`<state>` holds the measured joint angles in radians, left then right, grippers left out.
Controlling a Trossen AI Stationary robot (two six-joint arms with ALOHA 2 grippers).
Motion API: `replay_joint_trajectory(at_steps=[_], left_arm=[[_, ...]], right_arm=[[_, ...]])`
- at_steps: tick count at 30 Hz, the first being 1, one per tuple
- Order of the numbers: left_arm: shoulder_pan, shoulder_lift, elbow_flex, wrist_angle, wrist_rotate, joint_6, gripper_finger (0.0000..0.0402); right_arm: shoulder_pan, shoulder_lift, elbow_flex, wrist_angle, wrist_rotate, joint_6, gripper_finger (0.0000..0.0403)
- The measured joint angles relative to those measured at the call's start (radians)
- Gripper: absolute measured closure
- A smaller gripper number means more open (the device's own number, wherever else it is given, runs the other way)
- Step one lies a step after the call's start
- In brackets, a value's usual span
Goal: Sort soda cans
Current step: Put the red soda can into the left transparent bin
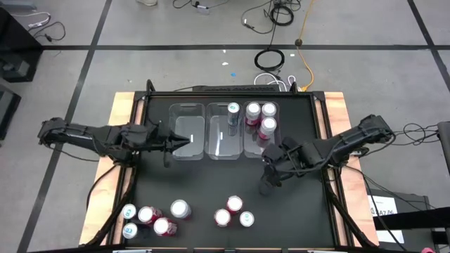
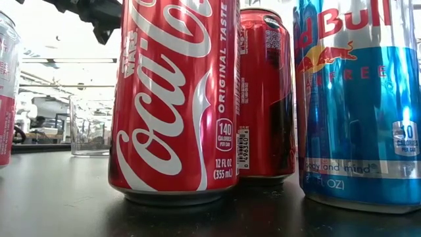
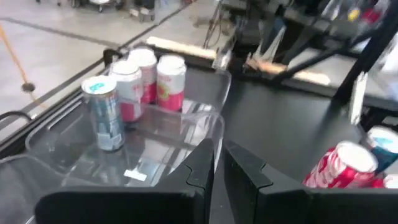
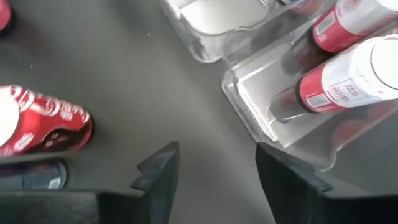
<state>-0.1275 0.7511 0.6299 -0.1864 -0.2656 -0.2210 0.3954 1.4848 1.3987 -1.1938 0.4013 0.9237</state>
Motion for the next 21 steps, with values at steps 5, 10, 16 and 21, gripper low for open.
replay_joint_trajectory(at_steps=[5, 10, 16, 21], left_arm=[[-0.057, 0.110, 0.081, -0.043, -0.059, 0.000, 0.0360], [-0.093, 0.202, 0.161, -0.044, -0.074, -0.001, 0.0360], [-0.126, 0.307, 0.282, -0.110, -0.081, -0.010, 0.0360], [-0.160, 0.422, 0.391, -0.205, -0.075, -0.011, 0.0360]], right_arm=[[0.056, 0.000, 0.000, 0.001, 0.073, -0.027, 0.0228], [0.121, -0.001, -0.018, 0.033, 0.130, -0.029, 0.0244], [0.179, -0.003, -0.179, 0.237, 0.174, -0.075, 0.0265], [0.196, -0.010, -0.289, 0.363, 0.090, -0.079, 0.0282]])
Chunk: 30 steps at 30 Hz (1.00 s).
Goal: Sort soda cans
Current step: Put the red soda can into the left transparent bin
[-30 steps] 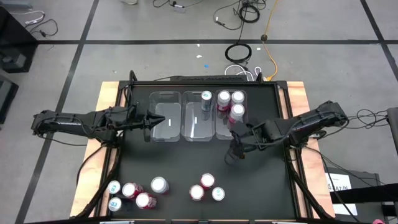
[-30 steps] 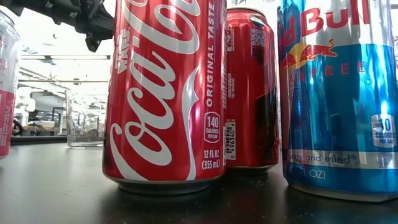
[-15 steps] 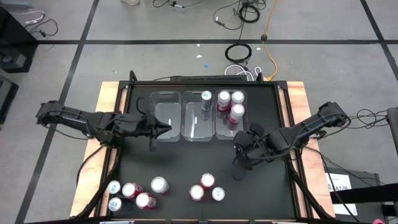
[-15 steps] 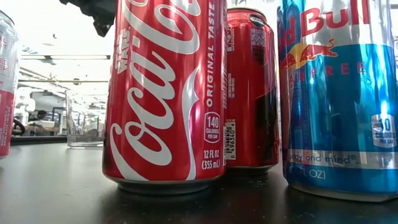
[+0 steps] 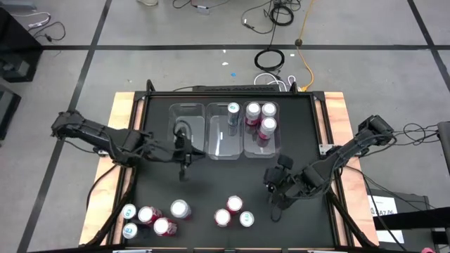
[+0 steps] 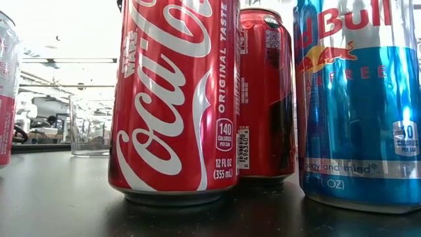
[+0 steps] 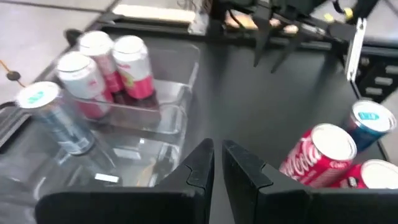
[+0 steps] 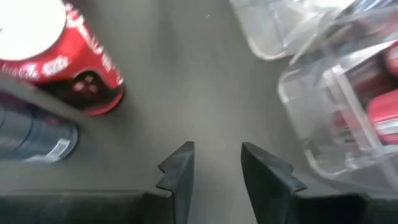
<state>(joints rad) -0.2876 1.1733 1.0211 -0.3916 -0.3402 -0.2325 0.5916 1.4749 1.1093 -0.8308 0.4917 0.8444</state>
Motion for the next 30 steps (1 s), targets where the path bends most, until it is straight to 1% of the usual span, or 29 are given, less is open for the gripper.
replay_joint_trajectory(at_steps=[4, 7, 9, 14, 17, 21, 23, 25, 30], left_arm=[[-0.022, 0.101, 0.084, -0.030, 0.017, -0.054, 0.0360], [-0.023, 0.157, 0.124, -0.009, 0.068, -0.127, 0.0360], [-0.023, 0.183, 0.134, 0.032, 0.093, -0.150, 0.0360], [-0.020, 0.217, 0.136, 0.108, 0.099, -0.155, 0.0360], [-0.020, 0.232, 0.136, 0.144, 0.101, -0.156, 0.0360], [-0.020, 0.245, 0.136, 0.199, 0.101, -0.155, 0.0356], [-0.020, 0.246, 0.136, 0.211, 0.101, -0.156, 0.0343], [-0.020, 0.246, 0.136, 0.223, 0.101, -0.157, 0.0319], [-0.016, 0.246, 0.136, 0.224, 0.100, -0.190, 0.0232]], right_arm=[[0.032, -0.048, -0.052, 0.004, 0.001, 0.004, 0.0295], [0.057, -0.120, -0.099, -0.009, 0.005, 0.005, 0.0305], [0.071, -0.177, -0.138, -0.006, 0.013, 0.022, 0.0312], [0.088, -0.310, -0.230, -0.002, 0.039, 0.094, 0.0324], [0.094, -0.366, -0.261, 0.016, 0.038, 0.122, 0.0328], [0.099, -0.407, -0.279, 0.037, 0.038, 0.116, 0.0328], [0.099, -0.414, -0.280, 0.035, 0.037, 0.115, 0.0328], [0.099, -0.418, -0.280, 0.035, 0.037, 0.102, 0.0328], [0.099, -0.418, -0.280, 0.033, 0.031, 0.075, 0.0328]])
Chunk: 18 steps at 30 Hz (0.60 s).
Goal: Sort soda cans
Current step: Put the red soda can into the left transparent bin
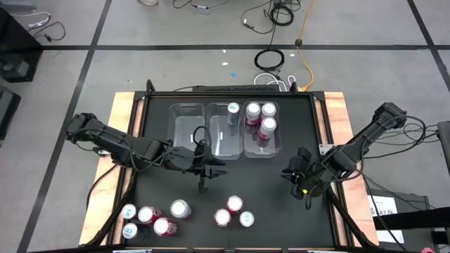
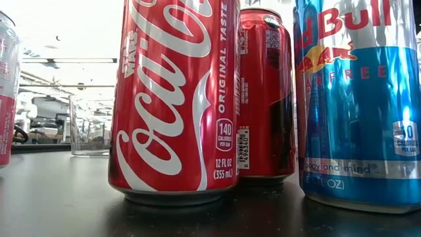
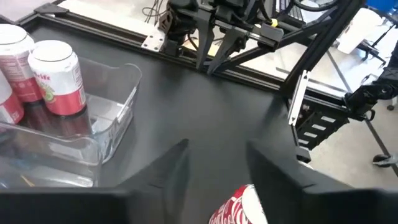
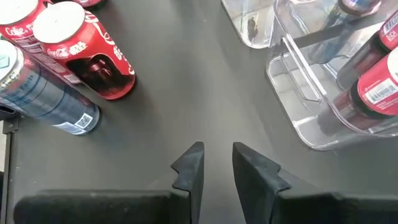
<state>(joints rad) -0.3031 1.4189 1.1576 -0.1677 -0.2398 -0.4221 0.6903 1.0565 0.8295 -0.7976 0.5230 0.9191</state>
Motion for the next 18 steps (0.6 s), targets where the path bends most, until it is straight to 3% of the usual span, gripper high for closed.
replay_joint_trajectory(at_steps=[10, 18], left_arm=[[0.024, 0.000, 0.000, -0.007, 0.075, 0.063, 0.0015], [0.021, -0.001, 0.000, -0.003, 0.072, -0.006, 0.0046]], right_arm=[[0.000, 0.000, 0.000, -0.022, -0.008, -0.014, 0.0328], [0.000, 0.000, 0.000, -0.022, -0.008, 0.008, 0.0328]])
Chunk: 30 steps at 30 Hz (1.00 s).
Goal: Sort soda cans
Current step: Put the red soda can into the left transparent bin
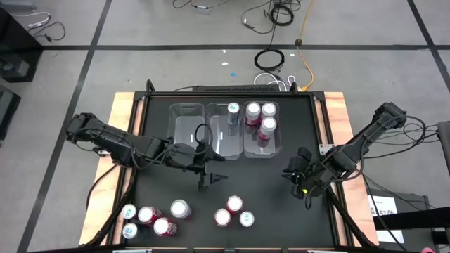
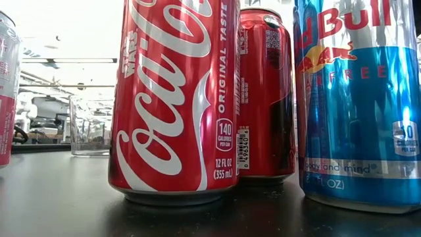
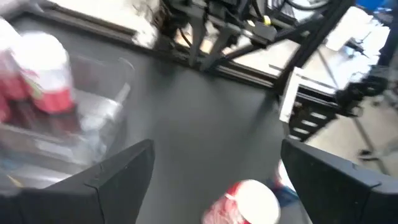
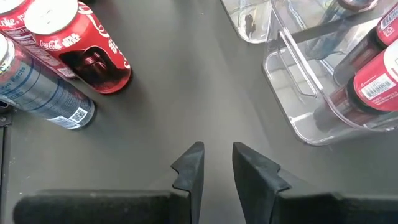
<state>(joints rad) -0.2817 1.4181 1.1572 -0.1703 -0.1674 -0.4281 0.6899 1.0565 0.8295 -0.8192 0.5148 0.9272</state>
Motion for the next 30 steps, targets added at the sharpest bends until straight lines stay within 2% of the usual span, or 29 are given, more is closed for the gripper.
replay_joint_trajectory(at_steps=[5, 10, 13, 16, 20, 23, 30], left_arm=[[-0.012, 0.000, 0.000, -0.004, 0.027, -0.061, 0.0049], [-0.080, 0.015, 0.069, -0.192, -0.124, -0.119, 0.0049], [-0.120, 0.058, 0.159, -0.310, -0.194, -0.171, 0.0049], [-0.149, 0.125, 0.262, -0.351, -0.227, -0.193, 0.0049], [-0.176, 0.242, 0.399, -0.430, -0.231, -0.224, 0.0049], [-0.184, 0.334, 0.503, -0.532, -0.226, -0.331, 0.0049], [-0.197, 0.495, 0.701, -0.714, -0.088, -0.550, 0.0049]], right_arm=[[0.000, 0.000, 0.000, -0.001, 0.000, -0.018, 0.0328], [0.000, 0.000, 0.000, -0.011, -0.012, -0.056, 0.0328], [0.000, 0.000, 0.000, -0.046, -0.067, -0.060, 0.0328], [0.000, 0.000, 0.000, -0.084, -0.129, -0.059, 0.0328], [0.000, 0.000, 0.000, -0.126, -0.158, -0.060, 0.0328], [0.000, 0.000, 0.000, -0.131, -0.156, -0.085, 0.0328], [0.000, 0.000, 0.000, -0.138, -0.156, -0.171, 0.0328]])
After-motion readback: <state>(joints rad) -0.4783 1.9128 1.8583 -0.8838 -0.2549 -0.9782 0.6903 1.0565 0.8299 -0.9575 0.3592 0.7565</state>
